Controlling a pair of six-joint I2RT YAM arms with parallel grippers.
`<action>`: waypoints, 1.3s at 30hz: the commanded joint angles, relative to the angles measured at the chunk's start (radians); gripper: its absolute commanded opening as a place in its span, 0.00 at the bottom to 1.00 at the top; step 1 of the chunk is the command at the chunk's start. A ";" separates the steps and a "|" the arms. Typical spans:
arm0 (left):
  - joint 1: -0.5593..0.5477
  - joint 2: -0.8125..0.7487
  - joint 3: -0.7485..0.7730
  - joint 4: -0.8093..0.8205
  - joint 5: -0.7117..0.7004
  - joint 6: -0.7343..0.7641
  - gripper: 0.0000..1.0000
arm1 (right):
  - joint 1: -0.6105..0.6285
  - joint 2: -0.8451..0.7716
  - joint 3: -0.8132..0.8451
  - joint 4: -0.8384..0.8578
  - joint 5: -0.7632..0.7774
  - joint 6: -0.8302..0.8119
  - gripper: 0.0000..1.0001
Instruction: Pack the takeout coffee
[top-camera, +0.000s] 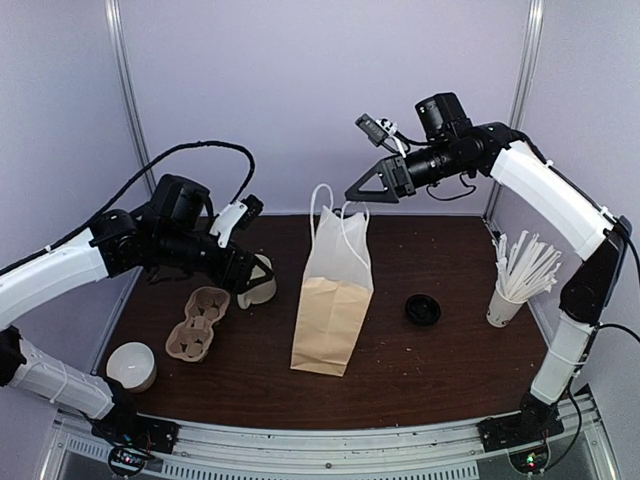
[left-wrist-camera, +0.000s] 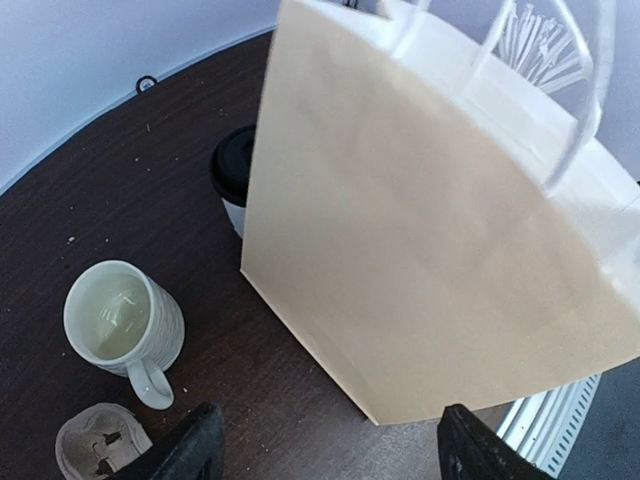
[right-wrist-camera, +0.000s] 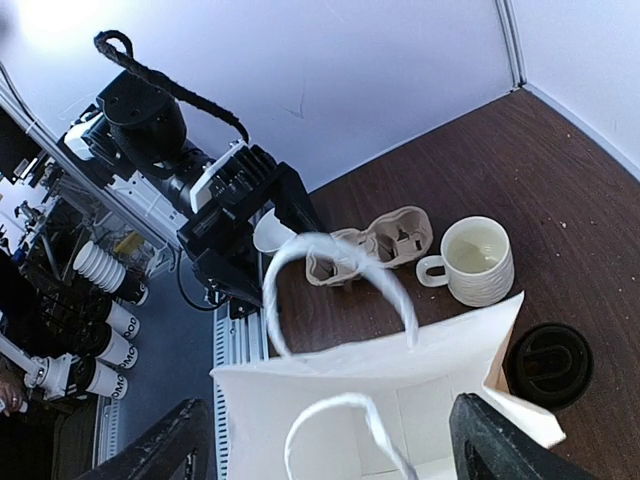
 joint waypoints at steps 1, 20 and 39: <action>-0.025 -0.008 0.038 0.053 -0.005 0.015 0.77 | -0.003 -0.011 0.032 -0.008 -0.065 0.013 0.87; -0.163 -0.032 -0.250 0.297 0.018 -0.098 0.70 | 0.103 -0.195 -0.254 -0.161 0.162 -0.123 0.90; -0.291 0.167 -0.283 0.677 -0.048 -0.118 0.70 | 0.195 -0.088 -0.127 -0.195 0.630 -0.081 0.91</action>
